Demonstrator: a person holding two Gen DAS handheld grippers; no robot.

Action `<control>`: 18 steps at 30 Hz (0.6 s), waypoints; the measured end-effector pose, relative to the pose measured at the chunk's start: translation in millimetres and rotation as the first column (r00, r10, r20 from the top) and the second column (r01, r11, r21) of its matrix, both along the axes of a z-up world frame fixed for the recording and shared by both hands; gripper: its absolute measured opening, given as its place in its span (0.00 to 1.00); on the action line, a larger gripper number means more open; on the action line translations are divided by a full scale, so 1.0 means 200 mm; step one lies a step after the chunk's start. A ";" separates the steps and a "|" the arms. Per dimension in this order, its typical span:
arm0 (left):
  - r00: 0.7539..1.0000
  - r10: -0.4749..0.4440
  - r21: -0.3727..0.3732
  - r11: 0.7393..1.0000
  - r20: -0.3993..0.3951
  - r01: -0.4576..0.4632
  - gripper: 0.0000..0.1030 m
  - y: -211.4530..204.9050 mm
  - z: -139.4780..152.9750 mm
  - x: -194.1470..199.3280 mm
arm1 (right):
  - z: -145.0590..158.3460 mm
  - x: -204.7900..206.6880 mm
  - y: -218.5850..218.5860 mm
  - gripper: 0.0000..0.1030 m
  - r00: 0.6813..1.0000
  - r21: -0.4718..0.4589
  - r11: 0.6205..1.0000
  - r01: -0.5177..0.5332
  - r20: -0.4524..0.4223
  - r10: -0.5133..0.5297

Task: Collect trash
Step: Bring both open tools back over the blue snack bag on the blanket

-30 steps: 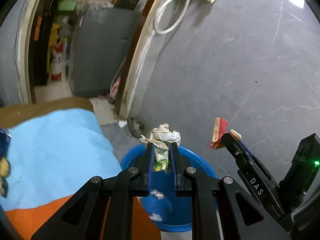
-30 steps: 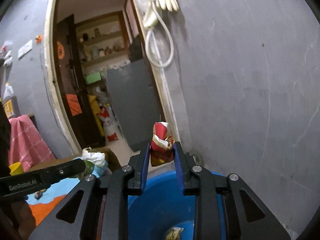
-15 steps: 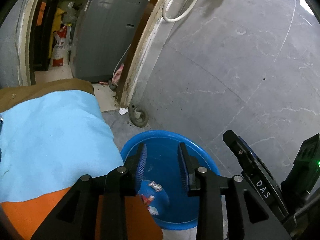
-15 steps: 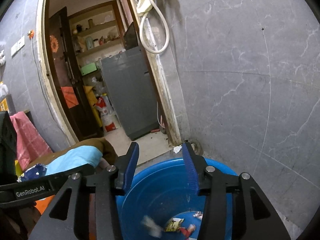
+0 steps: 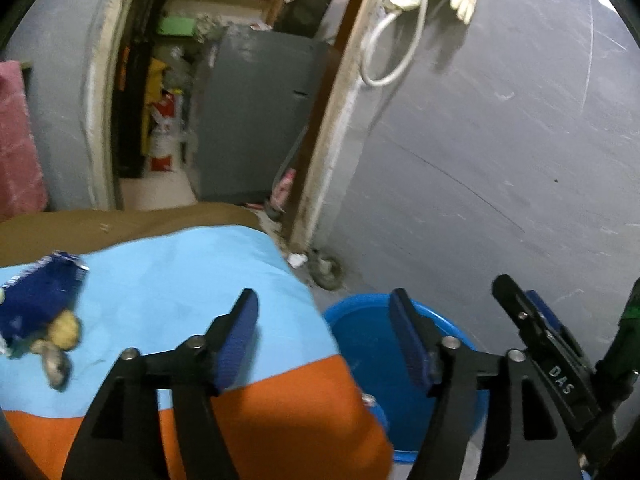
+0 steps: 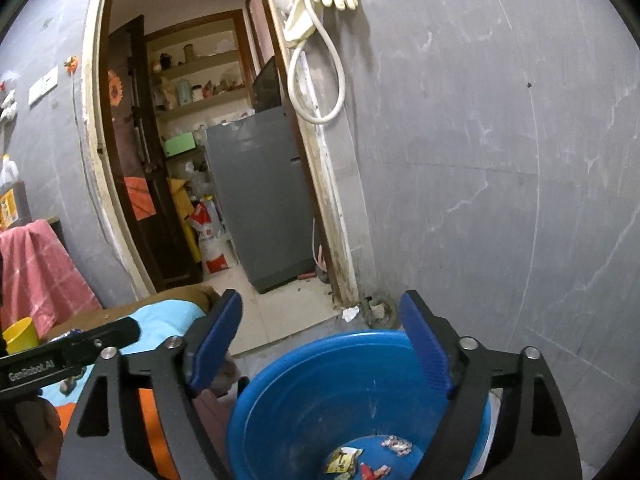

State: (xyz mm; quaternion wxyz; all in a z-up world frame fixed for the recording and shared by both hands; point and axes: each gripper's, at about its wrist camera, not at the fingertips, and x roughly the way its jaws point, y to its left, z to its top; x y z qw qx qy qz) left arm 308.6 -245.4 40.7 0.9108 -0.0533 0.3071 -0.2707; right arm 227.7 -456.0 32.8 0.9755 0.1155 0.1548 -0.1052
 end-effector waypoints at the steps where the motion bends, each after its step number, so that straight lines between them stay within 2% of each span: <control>1: 1.000 0.015 0.004 1.000 0.011 -0.015 0.76 0.02 0.01 -0.01 | 0.00 0.00 0.01 0.86 1.000 -0.006 1.000 0.002 0.003 -0.002; 3: 0.996 0.067 0.008 0.998 0.053 -0.067 0.84 0.06 0.02 -0.03 | 0.01 -0.01 0.04 0.96 1.000 -0.021 1.000 0.000 0.017 0.000; 6: 0.984 0.138 0.025 0.990 0.114 -0.141 0.95 0.12 0.04 -0.07 | 0.03 -0.01 0.07 1.00 0.999 -0.048 0.999 -0.003 0.047 0.005; 12: 0.951 0.224 0.068 0.968 0.214 -0.243 0.96 0.23 0.09 -0.13 | 0.06 -0.02 0.15 1.00 0.994 -0.081 0.996 -0.023 0.103 0.031; 18: 0.909 0.298 0.048 0.945 0.291 -0.325 0.98 0.37 0.16 -0.18 | 0.09 -0.03 0.26 1.00 0.982 -0.097 0.994 -0.047 0.175 0.064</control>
